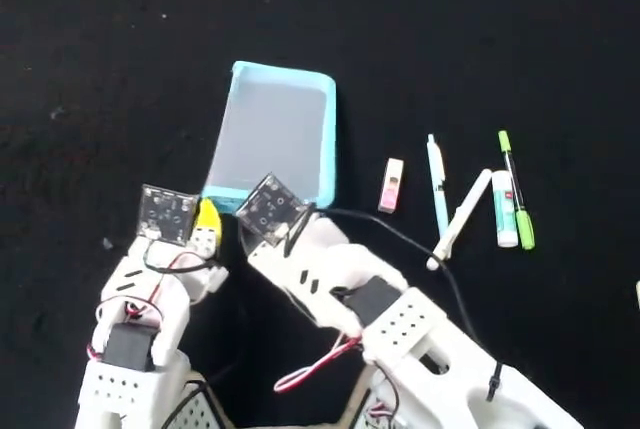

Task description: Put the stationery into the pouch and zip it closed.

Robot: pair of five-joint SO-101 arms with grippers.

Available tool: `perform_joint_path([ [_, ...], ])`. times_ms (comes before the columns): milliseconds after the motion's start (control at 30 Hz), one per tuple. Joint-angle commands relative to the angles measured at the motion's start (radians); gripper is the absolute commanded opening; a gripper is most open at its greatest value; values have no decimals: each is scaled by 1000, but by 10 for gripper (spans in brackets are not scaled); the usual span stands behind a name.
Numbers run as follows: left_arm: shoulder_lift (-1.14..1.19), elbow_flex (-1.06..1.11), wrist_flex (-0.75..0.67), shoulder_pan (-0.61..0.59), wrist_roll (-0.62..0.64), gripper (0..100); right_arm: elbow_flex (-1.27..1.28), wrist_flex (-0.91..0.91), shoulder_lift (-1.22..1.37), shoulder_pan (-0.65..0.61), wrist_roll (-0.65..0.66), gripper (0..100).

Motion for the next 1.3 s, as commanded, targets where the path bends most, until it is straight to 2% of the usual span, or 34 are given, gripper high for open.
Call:
perform_joint_path([
  [0,-5,-45,-12,-85,48,30,-25,3,-31,80,9,10],
  [233,-5,-73,-11,-137,54,30,-119,176,-31,107,9,10],
  [400,-5,-188,91,-183,54,30,-231,325,-33,199,11,10],
  [500,-5,-243,138,-188,51,30,-286,390,-33,212,11,10],
  [733,-3,-352,222,-188,-146,30,-421,511,-33,209,11,10],
  [867,-2,-450,302,-188,-187,30,-578,605,-30,169,29,10],
  [1033,-2,-598,397,-188,-186,31,-796,760,-25,46,92,10],
  [1200,0,-708,465,-180,-180,148,-852,778,-25,23,94,10],
  [1267,0,-740,482,-180,-180,152,-852,778,-25,23,94,10],
])
